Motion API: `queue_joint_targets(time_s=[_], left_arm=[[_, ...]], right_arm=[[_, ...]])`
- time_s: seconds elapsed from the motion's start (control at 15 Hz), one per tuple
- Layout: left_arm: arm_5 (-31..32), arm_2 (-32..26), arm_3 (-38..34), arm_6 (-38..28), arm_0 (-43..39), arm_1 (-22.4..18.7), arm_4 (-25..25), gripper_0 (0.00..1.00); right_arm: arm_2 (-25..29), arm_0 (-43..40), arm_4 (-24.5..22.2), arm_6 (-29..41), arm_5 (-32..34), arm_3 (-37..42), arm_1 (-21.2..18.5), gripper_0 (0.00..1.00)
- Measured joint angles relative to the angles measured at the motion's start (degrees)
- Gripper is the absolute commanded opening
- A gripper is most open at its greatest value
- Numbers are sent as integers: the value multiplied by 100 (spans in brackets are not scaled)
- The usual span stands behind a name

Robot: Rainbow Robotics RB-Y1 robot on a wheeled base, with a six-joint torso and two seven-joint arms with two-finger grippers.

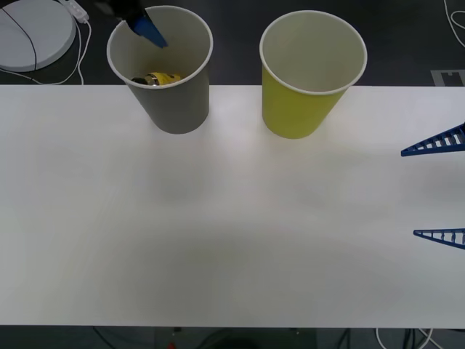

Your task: Put the can into the green bin and the plastic bottle into the gray bin

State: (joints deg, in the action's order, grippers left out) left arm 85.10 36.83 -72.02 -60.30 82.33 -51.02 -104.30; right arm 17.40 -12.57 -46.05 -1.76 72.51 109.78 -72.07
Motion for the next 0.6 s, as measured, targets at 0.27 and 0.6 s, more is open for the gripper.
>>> queue_joint_targets(time_s=[0.27,0.6], left_arm=[[-183,0,-767,-174,-379,-511,221,100],[-717,-8,-1695,-412,-965,-1197,683,100]], right_arm=[[0,0,0,0,0,0,0,100],[0,0,0,0,0,0,0,100]])
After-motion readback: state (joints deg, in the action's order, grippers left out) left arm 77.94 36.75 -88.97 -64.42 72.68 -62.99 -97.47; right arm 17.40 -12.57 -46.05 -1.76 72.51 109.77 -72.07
